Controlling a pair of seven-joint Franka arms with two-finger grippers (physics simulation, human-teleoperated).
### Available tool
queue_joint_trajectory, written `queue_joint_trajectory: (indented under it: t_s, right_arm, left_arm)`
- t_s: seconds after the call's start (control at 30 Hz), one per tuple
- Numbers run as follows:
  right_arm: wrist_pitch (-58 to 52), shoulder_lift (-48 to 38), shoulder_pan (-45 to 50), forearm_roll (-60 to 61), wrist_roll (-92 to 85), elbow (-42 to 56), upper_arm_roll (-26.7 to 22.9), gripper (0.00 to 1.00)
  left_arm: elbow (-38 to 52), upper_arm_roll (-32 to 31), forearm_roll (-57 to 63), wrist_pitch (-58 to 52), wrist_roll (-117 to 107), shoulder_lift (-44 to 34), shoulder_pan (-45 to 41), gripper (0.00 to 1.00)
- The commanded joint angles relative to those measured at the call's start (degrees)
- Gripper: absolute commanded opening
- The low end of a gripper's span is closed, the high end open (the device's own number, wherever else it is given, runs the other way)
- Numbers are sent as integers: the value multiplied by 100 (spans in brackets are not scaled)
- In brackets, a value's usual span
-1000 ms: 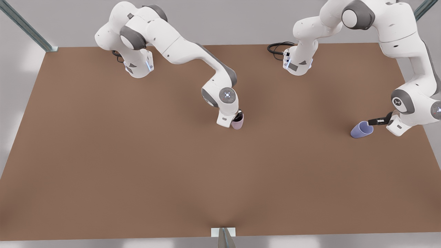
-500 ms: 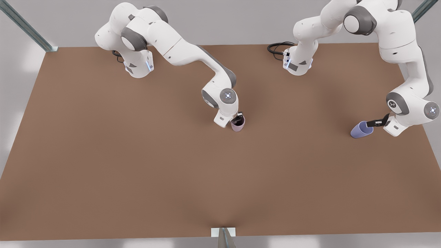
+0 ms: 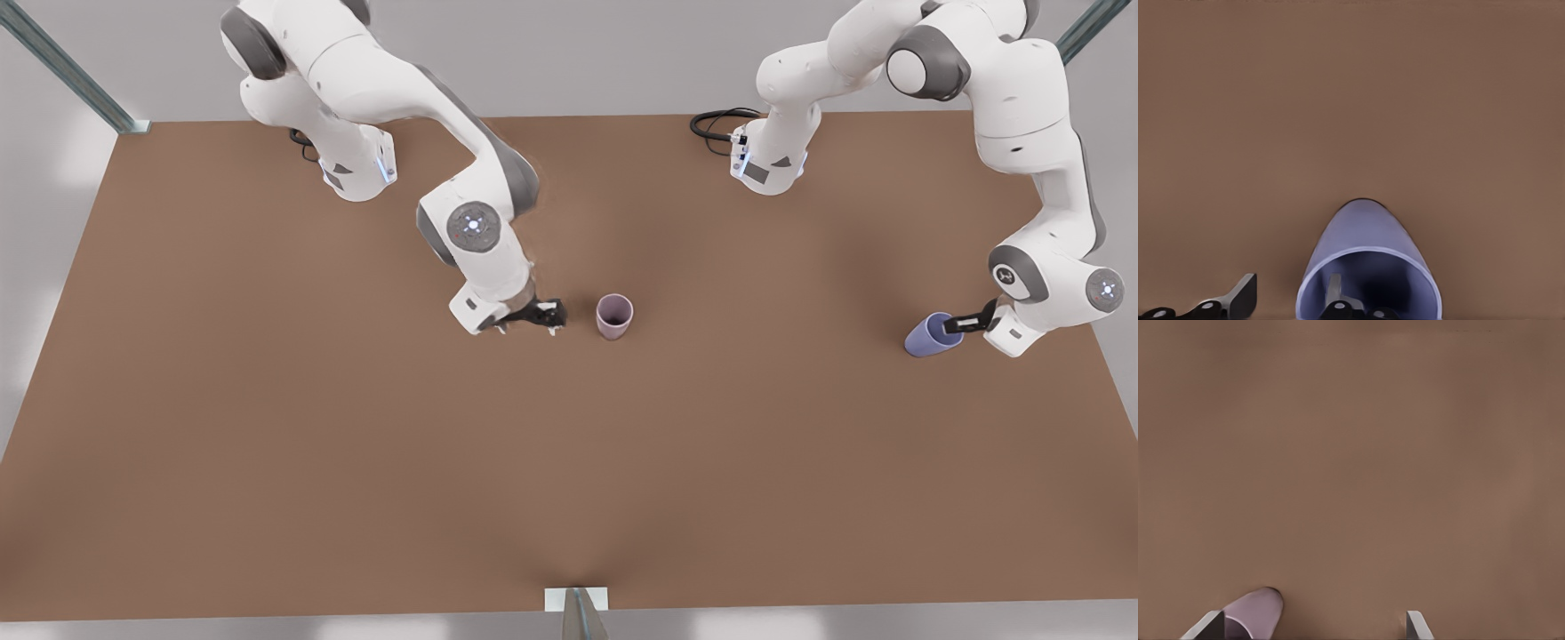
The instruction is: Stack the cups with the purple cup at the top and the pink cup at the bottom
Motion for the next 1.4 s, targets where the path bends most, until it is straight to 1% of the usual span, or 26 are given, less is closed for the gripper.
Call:
queue_joint_trajectory:
  t_s: [0.0, 0.07, 0.1, 0.13, 0.17, 0.2, 0.23, 0.3, 0.33, 0.37, 0.43, 0.5, 0.57, 0.73, 0.77, 0.8, 0.87, 0.93, 1.0, 1.03, 1.07, 1.13, 1.2, 1.27, 1.3, 1.37]
  right_arm:
    - [-1604, -384, -782, -467, -2866, 20, -80, 100]
    - [-1719, -683, -1942, -765, -4124, 73, -124, 100]
    - [-1728, -798, -2338, -1021, -4344, 64, -115, 100]
    - [-1728, -850, -2663, -1021, -4485, 73, -115, 100]
    - [-1991, -921, -2646, -1117, -4423, 151, -142, 100]
    - [-2341, -851, -2620, -1126, -4232, 397, -142, 100]
    - [-2404, -859, -2585, -1118, -3782, 415, -54, 100]
    - [-2553, -877, -2646, -1082, -3817, 442, -45, 100]
    - [-2615, -815, -2664, -1082, -3790, 503, -54, 100]
    - [-2615, -754, -2673, -1082, -3782, 521, -54, 100]
    - [-2589, -675, -2681, -1065, -3773, 530, -62, 100]
    - [-2554, -657, -2681, -1065, -3782, 530, -62, 100]
    - [-2607, -657, -2664, -1082, -3808, 661, -62, 100]
    - [-2607, -543, -2646, -1082, -3799, 688, -54, 100]
    - [-2589, -525, -2655, -1082, -3799, 697, -54, 100]
    - [-2589, -438, -2655, -1065, -3782, 697, -54, 100]
    - [-2589, -411, -2646, -1082, -3782, 688, -54, 100]
    - [-2571, -385, -2646, -1065, -3782, 697, -54, 100]
    - [-2563, -376, -2646, -1065, -3782, 697, -54, 100]
    - [-2563, -385, -2664, -1065, -3782, 697, -54, 100]
    - [-2580, -376, -2673, -1065, -3782, 688, -54, 100]
    - [-2580, -376, -2673, -1065, -3782, 688, -54, 100]
    - [-2571, -350, -2681, -1082, -3808, 688, -62, 100]
    - [-2563, -288, -2716, -1065, -3799, 688, -71, 100]
    - [-2563, -288, -2725, -1065, -3799, 688, -62, 100]
    - [-2563, -288, -2725, -1056, -3799, 688, -63, 100]
  left_arm:
    - [-3, 0, -159, -25, 19, 26, 0, 43]
    - [-3, 0, -168, -34, 19, 53, 0, 43]
    - [-38, -9, -168, -34, 19, 61, 0, 43]
    - [-47, -9, -168, -34, 19, 61, 0, 43]
    - [-47, -9, -168, -43, 19, 61, 0, 43]
    - [-38, -9, -168, -34, 19, 62, 0, 36]
    - [-38, -9, -168, -34, 19, 61, 0, 33]
    - [-38, -18, -168, -25, 19, 61, 0, 30]
    - [-38, -44, -168, -16, 19, 53, 0, 23]
    - [-38, -44, -168, -16, 19, 53, 0, 21]
    - [-29, -70, -159, -34, 19, 44, -8, 21]
    - [6, -228, -124, 1, 45, 9, -43, 21]
    - [32, -237, -229, -148, -95, -184, -518, 21]
    - [744, -220, -256, -1844, -895, -1221, -1959, 21]
    - [1130, -220, -256, -2388, -974, -1283, -2153, 21]
    - [1377, -228, -256, -2627, -1308, -1336, -2407, 21]
    - [1465, -536, -230, -2627, -2292, -1503, -2768, 21]
    - [1684, -1265, -177, -2749, -3689, -1503, -2812, 21]
    - [1922, -1696, -142, -2873, -4796, -1406, -2838, 21]
    - [1922, -1889, -2, -2864, -5307, -1380, -2865, 21]
    - [1931, -2223, 342, -2864, -5571, -1310, -2865, 21]
    - [2273, -2469, 324, -3004, -6283, -1169, -2917, 21]
    - [2282, -2470, 298, -3005, -6775, -1081, -3216, 21]
    - [2572, -2470, 289, -3005, -7180, -782, -3383, 21]
    - [2581, -2470, 254, -2987, -7346, -721, -3471, 21]
    - [2827, -2478, 236, -3005, -7996, -492, -3805, 21]
